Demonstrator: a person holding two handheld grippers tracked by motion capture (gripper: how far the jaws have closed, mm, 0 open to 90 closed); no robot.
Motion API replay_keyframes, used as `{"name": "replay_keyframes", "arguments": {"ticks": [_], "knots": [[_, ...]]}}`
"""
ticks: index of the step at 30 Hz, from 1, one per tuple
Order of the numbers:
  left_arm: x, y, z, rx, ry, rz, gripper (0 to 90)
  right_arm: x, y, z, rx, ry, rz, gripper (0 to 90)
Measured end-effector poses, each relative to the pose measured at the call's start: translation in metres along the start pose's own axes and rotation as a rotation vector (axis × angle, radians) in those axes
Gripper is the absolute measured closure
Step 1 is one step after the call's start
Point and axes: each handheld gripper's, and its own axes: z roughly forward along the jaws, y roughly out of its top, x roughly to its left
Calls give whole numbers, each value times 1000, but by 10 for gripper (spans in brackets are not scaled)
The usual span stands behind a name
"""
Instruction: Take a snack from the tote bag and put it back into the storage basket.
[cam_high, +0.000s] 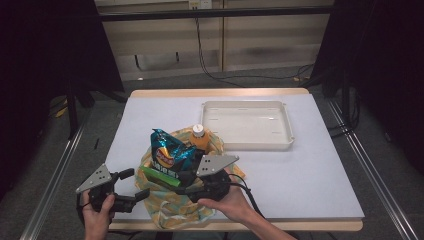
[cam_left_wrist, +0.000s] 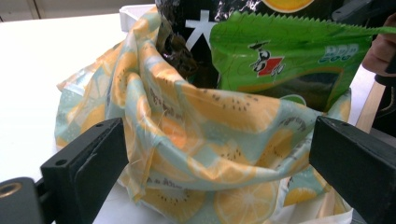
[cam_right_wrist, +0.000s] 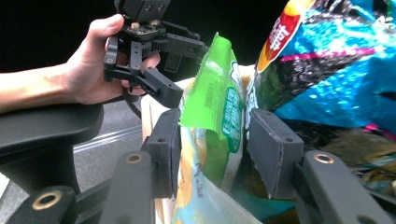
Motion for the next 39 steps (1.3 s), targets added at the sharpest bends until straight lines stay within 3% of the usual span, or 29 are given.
{"name": "replay_keyframes", "arguments": {"ticks": [4,13,17,21,25,28,31,39], "knots": [[2,0,1,-3,-15,-5,40,-1,0,3,-8,-2,11,569],[2,0,4,24,7,4,43,1,0,9,0,-5,25,600],[4,0,5,13,-13,-3,42,1,1,16,-1,-4,40,588],[3,1,7,33,-20,13,43,1,2,24,29,-8,46,582],[5,1,10,37,-30,2,47,1,0,29,26,-22,49,669],[6,1,10,36,-33,-3,47,-2,1,27,26,-54,60,730],[5,1,10,40,-32,1,47,0,3,22,20,-84,38,754],[3,2,10,40,-45,3,49,0,10,4,-21,-117,16,788]]}}
